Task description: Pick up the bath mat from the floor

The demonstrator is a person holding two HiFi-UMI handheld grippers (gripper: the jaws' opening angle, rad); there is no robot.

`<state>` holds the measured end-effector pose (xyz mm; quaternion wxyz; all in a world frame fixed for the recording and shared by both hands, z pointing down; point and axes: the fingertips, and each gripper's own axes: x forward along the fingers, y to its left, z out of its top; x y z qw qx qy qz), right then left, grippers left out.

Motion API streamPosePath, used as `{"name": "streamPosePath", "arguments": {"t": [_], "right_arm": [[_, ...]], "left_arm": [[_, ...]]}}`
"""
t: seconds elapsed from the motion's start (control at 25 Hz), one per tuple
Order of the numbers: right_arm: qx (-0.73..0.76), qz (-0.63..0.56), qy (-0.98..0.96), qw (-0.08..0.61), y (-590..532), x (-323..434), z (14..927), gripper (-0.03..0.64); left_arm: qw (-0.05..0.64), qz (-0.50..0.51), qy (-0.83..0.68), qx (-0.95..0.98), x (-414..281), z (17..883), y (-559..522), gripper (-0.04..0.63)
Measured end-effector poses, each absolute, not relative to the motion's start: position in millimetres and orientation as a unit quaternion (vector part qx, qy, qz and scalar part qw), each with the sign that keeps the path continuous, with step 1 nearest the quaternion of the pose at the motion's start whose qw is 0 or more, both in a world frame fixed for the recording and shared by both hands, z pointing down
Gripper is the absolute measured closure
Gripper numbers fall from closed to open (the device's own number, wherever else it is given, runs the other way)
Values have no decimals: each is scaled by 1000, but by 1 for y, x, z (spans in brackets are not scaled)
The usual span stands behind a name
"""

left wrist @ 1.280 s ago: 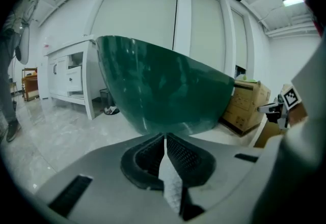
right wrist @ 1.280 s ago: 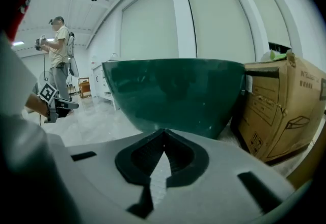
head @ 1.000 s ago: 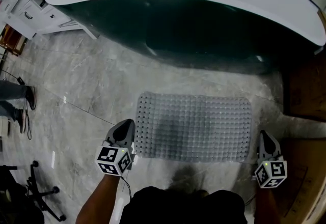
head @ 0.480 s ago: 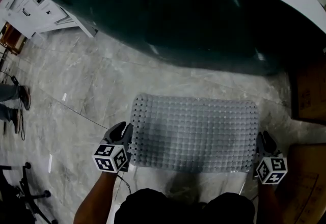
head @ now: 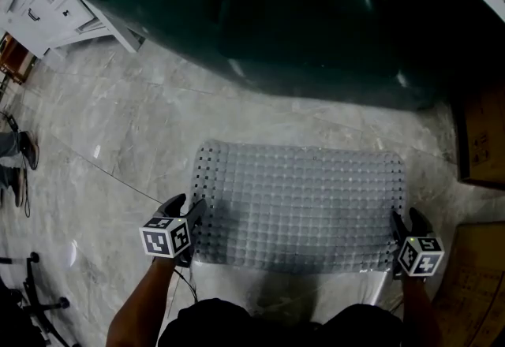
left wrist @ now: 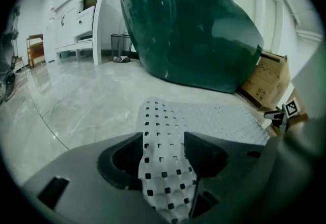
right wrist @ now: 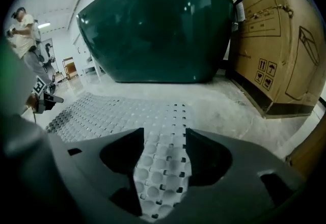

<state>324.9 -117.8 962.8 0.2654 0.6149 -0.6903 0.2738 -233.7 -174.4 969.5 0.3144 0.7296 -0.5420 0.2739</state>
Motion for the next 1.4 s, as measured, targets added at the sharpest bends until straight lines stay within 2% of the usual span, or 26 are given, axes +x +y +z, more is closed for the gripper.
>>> {"name": "streamPosePath", "arguments": {"t": [0.56,0.96,1.08,1.12,1.16,1.24,1.4], "right_arm": [[608,356,-653,277,-116,352,1035,264],[616,356,-642,285,-121,356,1042,253],[617,350,-640,296,-119,351,1040,283],[615,349,-641,298,-118,349,1039,298],[612,346,-645,300,-118,345,1038,320],[603,335,-657,305,-121,336,1035,392],[588,321,-679,299,-125,322,1027,497]], "left_arm": [[367,345,-517,692,-245,1034,-160,319],[365,350,-523,686,-247,1042,-162,316],[353,351,-532,685,-248,1040,-161,320],[352,351,-529,688,-247,1039,-160,341],[352,349,-525,692,-243,1038,-159,397],[351,348,-514,701,-235,1037,-158,474],[337,349,-503,715,-225,1034,-159,522]]}}
